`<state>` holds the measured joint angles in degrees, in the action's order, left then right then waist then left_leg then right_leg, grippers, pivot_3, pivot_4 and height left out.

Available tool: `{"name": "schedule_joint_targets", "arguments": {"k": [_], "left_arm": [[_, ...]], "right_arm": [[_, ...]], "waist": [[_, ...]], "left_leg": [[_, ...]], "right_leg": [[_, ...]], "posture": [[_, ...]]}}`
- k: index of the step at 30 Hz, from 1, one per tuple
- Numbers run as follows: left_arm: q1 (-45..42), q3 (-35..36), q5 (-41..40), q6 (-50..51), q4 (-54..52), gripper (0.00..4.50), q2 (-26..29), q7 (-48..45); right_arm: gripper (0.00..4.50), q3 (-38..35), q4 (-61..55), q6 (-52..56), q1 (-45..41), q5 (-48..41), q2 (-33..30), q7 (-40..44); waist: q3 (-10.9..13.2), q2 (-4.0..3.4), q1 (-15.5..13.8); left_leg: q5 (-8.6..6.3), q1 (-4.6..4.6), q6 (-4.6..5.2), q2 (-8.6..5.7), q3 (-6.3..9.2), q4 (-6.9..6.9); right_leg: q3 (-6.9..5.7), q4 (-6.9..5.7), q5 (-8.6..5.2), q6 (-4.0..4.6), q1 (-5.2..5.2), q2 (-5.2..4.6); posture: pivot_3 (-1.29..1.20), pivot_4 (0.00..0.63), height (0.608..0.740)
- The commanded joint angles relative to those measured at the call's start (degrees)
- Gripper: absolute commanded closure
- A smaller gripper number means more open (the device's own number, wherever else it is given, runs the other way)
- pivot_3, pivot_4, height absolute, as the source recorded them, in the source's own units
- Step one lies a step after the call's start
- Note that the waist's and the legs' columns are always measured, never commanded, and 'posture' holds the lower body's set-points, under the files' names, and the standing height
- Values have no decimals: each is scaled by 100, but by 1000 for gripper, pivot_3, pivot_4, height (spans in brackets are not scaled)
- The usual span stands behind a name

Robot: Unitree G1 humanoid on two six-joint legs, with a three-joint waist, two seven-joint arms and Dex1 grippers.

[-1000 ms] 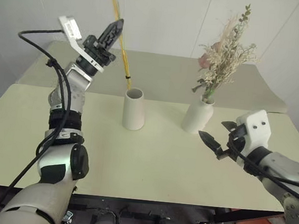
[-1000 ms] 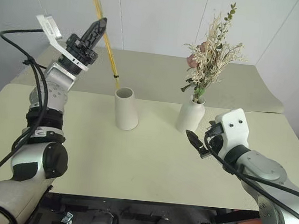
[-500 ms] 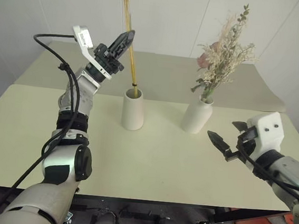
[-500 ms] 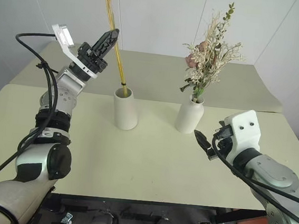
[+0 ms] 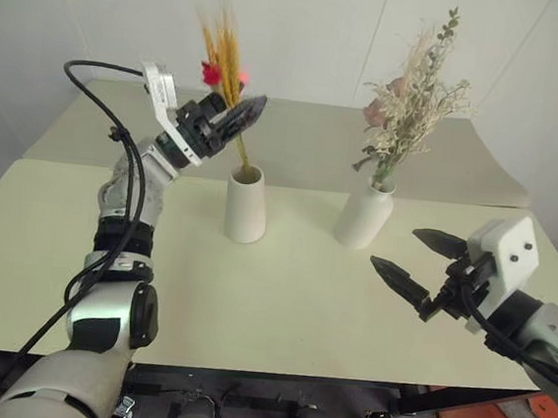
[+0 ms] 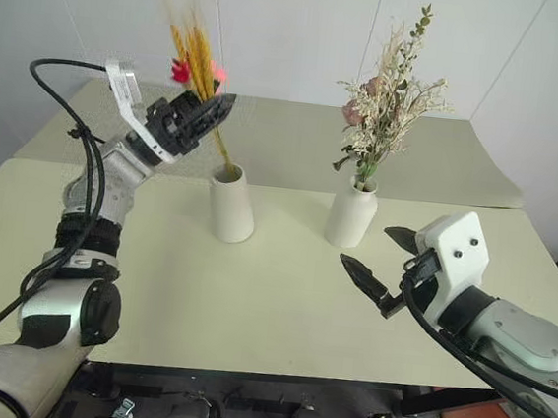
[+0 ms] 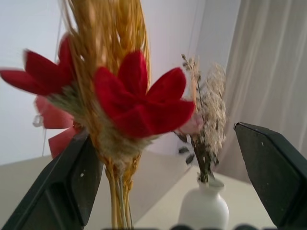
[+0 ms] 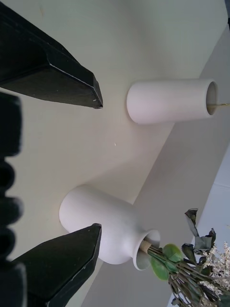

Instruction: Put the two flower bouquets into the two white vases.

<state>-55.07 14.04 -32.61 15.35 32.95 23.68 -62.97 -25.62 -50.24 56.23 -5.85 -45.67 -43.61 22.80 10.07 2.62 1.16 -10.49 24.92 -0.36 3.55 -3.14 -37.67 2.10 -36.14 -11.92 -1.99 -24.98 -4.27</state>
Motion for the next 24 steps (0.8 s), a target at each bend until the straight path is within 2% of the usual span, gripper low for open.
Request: {"name": "schedule_joint_targets", "arguments": {"k": [1, 8, 12, 19, 24], "left_arm": [[423, -101, 10, 426, -887, 40, 593, -281], [1350, 54, -61, 1266, -2091, 40, 1650, -164], [1805, 500, -352, 1529, -2576, 40, 2160, -265], [2307, 1014, -404, 1188, -2901, 40, 2941, -615], [2158, 1033, -343, 826, -2914, 40, 3165, -660]], "right_arm": [[0, -169, -54, -211, 21, 13, -92, -16], [0, -104, 132, -338, 83, 123, -209, 96], [0, -126, 289, -433, 31, 76, -328, 289], [0, -684, 469, -646, 275, -69, -704, 963], [0, -1194, 669, -832, 627, -35, -1050, 1578]], "waist": [[0, 0, 2], [-1, -1, -55], [-1, -1, -43], [-1, -2, -46], [-2, 0, -107]], "left_leg": [[0, 0, 0, 1, 0, -1], [0, 0, 0, 5, -2, -3], [0, -1, 0, 7, -4, -5], [0, -4, -1, 14, -8, -4], [-1, -12, -1, 14, -10, -4]], "right_leg": [[-1, 0, 0, 0, 0, 0], [-5, 0, -1, 0, 2, -2], [-7, 2, -1, 0, 4, -2], [-7, 4, -8, -6, 3, 2], [-12, 7, -11, -7, 14, -2]], "posture": [[0, 150, 740], [0, 150, 740], [0, 150, 740], [0, 150, 740], [0, 150, 740]]}}
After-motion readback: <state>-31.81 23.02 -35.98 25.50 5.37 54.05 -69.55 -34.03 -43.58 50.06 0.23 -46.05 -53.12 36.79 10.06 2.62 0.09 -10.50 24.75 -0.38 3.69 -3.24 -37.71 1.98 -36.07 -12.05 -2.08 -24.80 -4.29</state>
